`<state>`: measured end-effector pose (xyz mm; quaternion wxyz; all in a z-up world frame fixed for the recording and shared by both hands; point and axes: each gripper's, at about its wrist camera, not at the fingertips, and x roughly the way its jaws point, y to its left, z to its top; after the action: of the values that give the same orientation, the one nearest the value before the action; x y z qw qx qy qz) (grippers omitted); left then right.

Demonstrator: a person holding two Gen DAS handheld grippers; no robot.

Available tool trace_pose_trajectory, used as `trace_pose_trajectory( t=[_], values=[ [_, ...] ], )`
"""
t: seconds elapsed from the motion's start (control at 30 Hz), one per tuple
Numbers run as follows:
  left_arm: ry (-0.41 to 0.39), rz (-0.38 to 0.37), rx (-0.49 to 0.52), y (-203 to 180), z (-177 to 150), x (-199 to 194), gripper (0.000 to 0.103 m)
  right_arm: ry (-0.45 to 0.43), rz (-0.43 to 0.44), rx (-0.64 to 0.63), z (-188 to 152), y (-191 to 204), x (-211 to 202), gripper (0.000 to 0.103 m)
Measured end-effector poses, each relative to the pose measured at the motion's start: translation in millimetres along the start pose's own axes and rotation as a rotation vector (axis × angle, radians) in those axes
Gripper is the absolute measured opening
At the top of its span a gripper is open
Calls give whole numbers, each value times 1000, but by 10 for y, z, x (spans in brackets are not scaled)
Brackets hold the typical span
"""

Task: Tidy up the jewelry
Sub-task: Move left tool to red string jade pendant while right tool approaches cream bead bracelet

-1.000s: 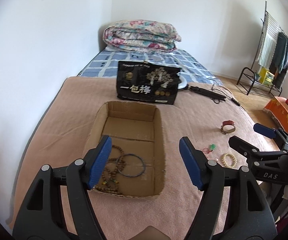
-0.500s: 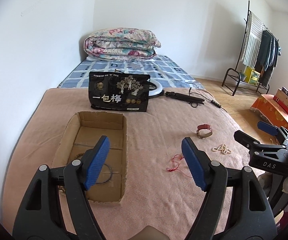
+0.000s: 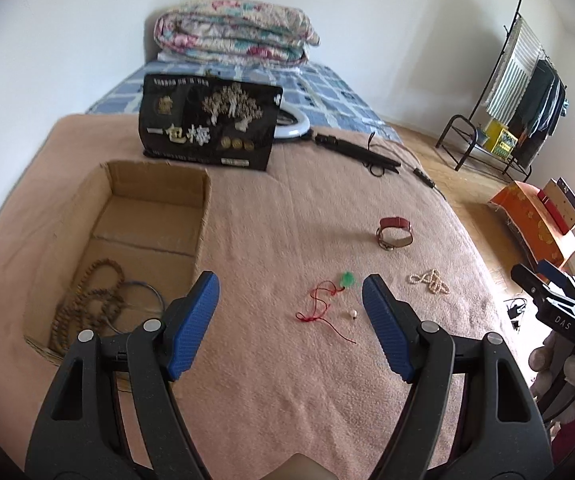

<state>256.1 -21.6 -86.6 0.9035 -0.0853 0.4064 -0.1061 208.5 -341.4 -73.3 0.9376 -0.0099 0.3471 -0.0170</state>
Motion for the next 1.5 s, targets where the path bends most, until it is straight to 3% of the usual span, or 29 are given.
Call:
trace_pose_trajectory(
  t=[0.3,0.47,0.7,0.77,0.93,1.03,1.43,1.5],
  values=[
    [85,9,43,-242,-92,457,76,114,-21,39,-205,-455,210,103],
    [130,7,75,-360,-152,695,71,179,31,90,-296,-508,363,103],
    [218,8,97,-461,-263,1043,55,247,131,53,-355,-185,586,98],
    [231,10,110,-464,-304,1112,53,250,147,26,-374,-57,639,93],
    [270,32,148,-445,-397,1269,47,283,232,-59,-488,270,796,90],
    [276,38,138,-408,-407,1320,47,318,235,-103,-550,409,910,81],
    [312,47,159,-449,-457,1577,47,386,218,-77,-563,487,1315,66],
    [306,54,174,-461,-451,1591,38,399,220,-75,-584,512,1377,63]
  ],
)
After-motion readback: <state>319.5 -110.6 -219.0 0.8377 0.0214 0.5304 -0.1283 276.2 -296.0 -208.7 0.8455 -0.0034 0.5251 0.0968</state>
